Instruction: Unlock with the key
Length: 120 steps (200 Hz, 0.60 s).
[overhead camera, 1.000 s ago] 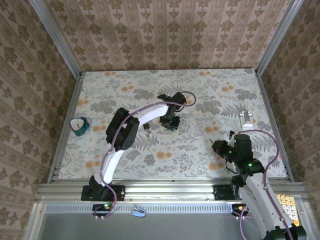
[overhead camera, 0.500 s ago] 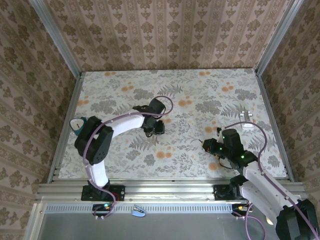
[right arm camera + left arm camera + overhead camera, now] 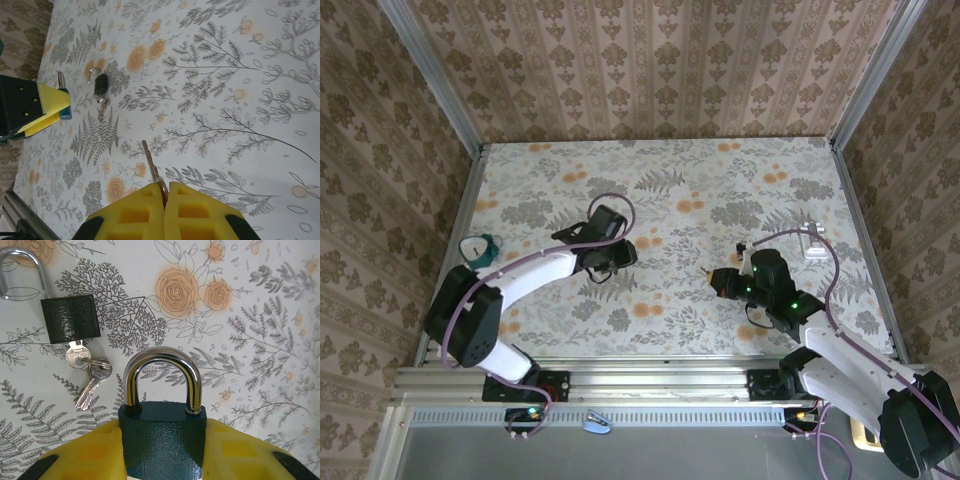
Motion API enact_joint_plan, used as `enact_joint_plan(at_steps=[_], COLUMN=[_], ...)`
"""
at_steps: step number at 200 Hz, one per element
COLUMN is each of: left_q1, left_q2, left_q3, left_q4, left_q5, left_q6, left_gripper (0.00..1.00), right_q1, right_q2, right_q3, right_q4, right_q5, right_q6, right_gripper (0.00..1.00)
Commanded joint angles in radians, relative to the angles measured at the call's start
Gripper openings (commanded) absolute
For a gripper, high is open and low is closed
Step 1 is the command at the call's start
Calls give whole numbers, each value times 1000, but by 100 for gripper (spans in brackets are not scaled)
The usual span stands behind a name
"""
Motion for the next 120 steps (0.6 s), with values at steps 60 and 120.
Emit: enact_joint_plan(at_steps=[60, 120], left_q1=[26, 19], left_q2=[-99, -105], left_q3=[-33, -35], left_q4=[59, 71], left_q5=[-19, -26], left_q6=[-251, -332], left_gripper=[32, 31], right_q1=[78, 121], right_q2=[81, 116], right_q3=[57, 50], right_q4=[201, 340], right_q5=[81, 124], right_q6=[-44, -49], right_gripper=[0, 0])
